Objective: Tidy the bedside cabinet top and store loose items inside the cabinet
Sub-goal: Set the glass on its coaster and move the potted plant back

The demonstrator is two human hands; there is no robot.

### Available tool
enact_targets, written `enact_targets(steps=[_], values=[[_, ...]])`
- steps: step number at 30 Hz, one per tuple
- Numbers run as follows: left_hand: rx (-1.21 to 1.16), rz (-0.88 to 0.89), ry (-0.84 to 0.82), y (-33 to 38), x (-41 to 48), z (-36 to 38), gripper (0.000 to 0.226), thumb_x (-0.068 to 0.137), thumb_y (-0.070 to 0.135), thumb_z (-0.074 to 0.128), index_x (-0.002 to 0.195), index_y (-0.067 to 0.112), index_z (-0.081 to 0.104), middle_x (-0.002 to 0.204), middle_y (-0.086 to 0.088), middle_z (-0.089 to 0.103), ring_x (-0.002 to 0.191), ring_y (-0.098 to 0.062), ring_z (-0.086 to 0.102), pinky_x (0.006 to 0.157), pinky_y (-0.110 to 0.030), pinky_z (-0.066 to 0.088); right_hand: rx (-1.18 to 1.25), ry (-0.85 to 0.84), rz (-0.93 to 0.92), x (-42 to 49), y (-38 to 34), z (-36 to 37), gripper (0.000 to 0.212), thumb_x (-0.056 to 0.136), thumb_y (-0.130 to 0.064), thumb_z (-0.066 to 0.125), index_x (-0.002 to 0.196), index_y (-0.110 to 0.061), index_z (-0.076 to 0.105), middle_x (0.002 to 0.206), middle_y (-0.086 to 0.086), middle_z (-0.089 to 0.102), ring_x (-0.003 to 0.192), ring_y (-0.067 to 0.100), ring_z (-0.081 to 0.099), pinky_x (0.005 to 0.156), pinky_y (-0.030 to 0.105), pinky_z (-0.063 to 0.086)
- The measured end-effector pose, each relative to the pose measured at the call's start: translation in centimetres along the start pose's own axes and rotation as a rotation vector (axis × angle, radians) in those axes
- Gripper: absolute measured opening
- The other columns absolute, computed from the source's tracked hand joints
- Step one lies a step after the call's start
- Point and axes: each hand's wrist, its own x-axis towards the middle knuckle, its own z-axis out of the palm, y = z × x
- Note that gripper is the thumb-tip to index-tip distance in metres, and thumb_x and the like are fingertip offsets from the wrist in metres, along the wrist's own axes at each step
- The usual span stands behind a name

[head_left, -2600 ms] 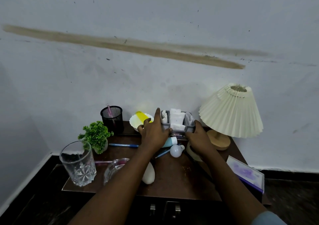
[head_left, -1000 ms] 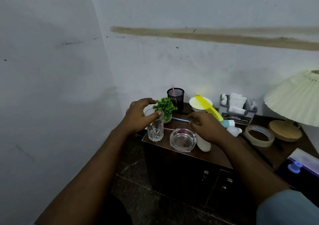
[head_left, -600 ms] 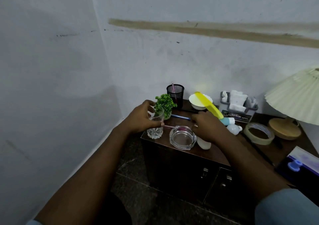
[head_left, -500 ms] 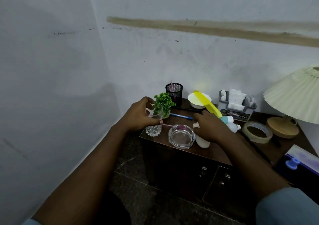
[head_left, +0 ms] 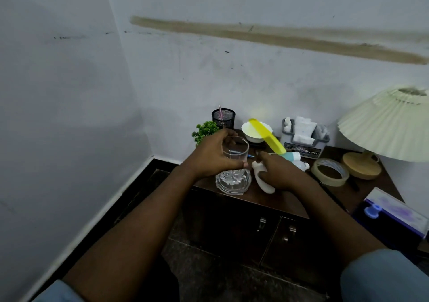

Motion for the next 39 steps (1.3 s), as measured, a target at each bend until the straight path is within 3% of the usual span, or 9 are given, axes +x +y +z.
enact_targets(steps=[4, 10, 16, 19, 21, 25, 30, 36, 39], values=[[0.012, 0.003, -0.025, -0.6, 0.5, 0.6, 0.083, 0.060, 0.049, 0.095, 0.130, 0.023, 0.058, 0.110, 0.021, 0.064, 0.102, 0.028, 0.053, 0.074, 0.000, 0.045, 0.017, 0.001, -0.031, -0.3, 0.0, 0.3, 0.045, 0.095, -0.021, 0.062, 0.134, -0.009, 0.043, 0.115, 0.018, 0.063, 0.106, 0.033, 0.062, 0.084, 0.042, 0.051], [0.041, -0.032, -0.068, -0.8, 0.4, 0.7, 0.077, 0.057, 0.058, 0.093, 0.121, 0.037, 0.056, 0.105, 0.031, 0.063, 0.099, 0.020, 0.059, 0.078, -0.008, 0.053, -0.088, 0.029, -0.020, -0.6, -0.3, 0.0, 0.044, 0.096, -0.023, 0.057, 0.136, -0.009, 0.045, 0.121, 0.018, 0.060, 0.110, 0.036, 0.060, 0.090, 0.045, 0.051], [-0.078, -0.082, -0.216, -0.9, 0.2, -0.7, 0.084, 0.068, 0.072, 0.080, 0.138, 0.039, 0.048, 0.117, 0.027, 0.062, 0.107, 0.012, 0.062, 0.082, -0.011, 0.052, 0.121, 0.383, -0.049, -0.8, -2.1, -1.4, 0.015, 0.094, -0.010, 0.056, 0.101, -0.003, 0.068, 0.095, 0.014, 0.070, 0.089, 0.034, 0.063, 0.065, 0.036, 0.039], [-0.128, -0.164, 0.004, -2.1, 0.3, -2.9, 0.044, 0.086, 0.078, 0.054, 0.109, 0.041, 0.062, 0.109, 0.012, 0.070, 0.098, -0.006, 0.067, 0.083, -0.033, 0.055, 0.268, 0.184, -0.015, -1.3, -2.7, -1.5, 0.017, 0.093, -0.010, 0.053, 0.086, -0.001, 0.066, 0.077, 0.011, 0.074, 0.068, 0.033, 0.070, 0.052, 0.031, 0.048], [0.029, -0.215, 0.181, -3.8, 0.3, -4.4, 0.031, 0.094, 0.057, 0.060, 0.093, 0.027, 0.067, 0.094, 0.003, 0.072, 0.088, -0.017, 0.069, 0.078, -0.038, 0.054, 0.337, 0.021, 0.037, -1.5, -2.8, -1.1, 0.019, 0.095, -0.011, 0.051, 0.086, 0.000, 0.062, 0.068, 0.010, 0.074, 0.052, 0.030, 0.069, 0.042, 0.031, 0.052], [0.283, -0.287, 0.048, -7.5, -0.3, -5.2, 0.004, 0.087, 0.022, 0.074, 0.089, 0.018, 0.074, 0.092, 0.002, 0.070, 0.095, -0.021, 0.068, 0.075, -0.028, 0.047, 0.362, -0.146, 0.098, -1.5, -3.3, -0.2, 0.013, 0.098, -0.014, 0.049, 0.090, -0.012, 0.060, 0.068, 0.010, 0.075, 0.054, 0.029, 0.073, 0.041, 0.032, 0.054], [0.441, -0.312, -0.100, -8.9, 0.1, -3.2, 0.030, 0.084, 0.036, 0.080, 0.107, 0.017, 0.075, 0.094, 0.002, 0.064, 0.089, -0.018, 0.059, 0.073, -0.027, 0.043, 0.509, -0.186, 0.142, -1.4, -4.1, 0.6, 0.026, 0.097, -0.005, 0.047, 0.082, -0.025, 0.051, 0.071, 0.015, 0.075, 0.049, 0.024, 0.070, 0.040, 0.028, 0.051], [0.478, -0.319, -0.079, -9.1, 0.9, -0.7, 0.014, 0.087, 0.029, 0.072, 0.093, 0.016, 0.075, 0.093, -0.004, 0.070, 0.086, -0.022, 0.064, 0.067, -0.027, 0.040, 0.772, -0.079, 0.198, -1.1, -4.3, 2.4, 0.010, 0.095, -0.002, 0.052, 0.093, -0.003, 0.062, 0.066, 0.023, 0.072, 0.052, 0.032, 0.070, 0.049, 0.039, 0.060], [0.414, -0.295, -0.052, -8.6, 1.4, 0.3, 0.017, 0.090, 0.027, 0.069, 0.077, 0.016, 0.069, 0.078, -0.004, 0.066, 0.073, -0.020, 0.059, 0.061, -0.026, 0.039, 0.855, -0.046, 0.185, -0.6, -5.0, 3.4, 0.023, 0.093, -0.005, 0.050, 0.091, -0.024, 0.063, 0.067, 0.024, 0.071, 0.056, 0.038, 0.071, 0.053, 0.041, 0.060]])
